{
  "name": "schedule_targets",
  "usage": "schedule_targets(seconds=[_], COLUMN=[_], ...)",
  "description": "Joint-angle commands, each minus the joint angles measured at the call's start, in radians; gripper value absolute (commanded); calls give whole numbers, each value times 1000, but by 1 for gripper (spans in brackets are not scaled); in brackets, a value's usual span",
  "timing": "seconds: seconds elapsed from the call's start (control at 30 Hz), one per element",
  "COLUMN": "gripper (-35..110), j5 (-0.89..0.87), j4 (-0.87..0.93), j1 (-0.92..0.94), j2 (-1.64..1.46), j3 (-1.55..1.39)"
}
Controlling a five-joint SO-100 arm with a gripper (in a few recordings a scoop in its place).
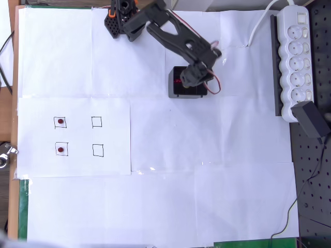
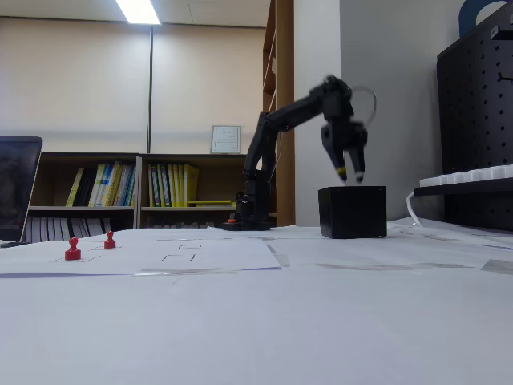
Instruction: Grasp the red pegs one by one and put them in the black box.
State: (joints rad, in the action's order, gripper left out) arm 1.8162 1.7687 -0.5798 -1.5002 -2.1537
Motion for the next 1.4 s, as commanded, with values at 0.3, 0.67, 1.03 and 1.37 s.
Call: schedule_targets(seconds=[0.3,0.67,1.03,1.37], gripper=[12,15,14,16], j5=[-551,-425,-333,-287], j4=[-1106,-2108,-2370,-2465], j1=[1083,1232,1161,1224], j2=[413,-94,-261,-420], j3=[1163,1385,1385,1304])
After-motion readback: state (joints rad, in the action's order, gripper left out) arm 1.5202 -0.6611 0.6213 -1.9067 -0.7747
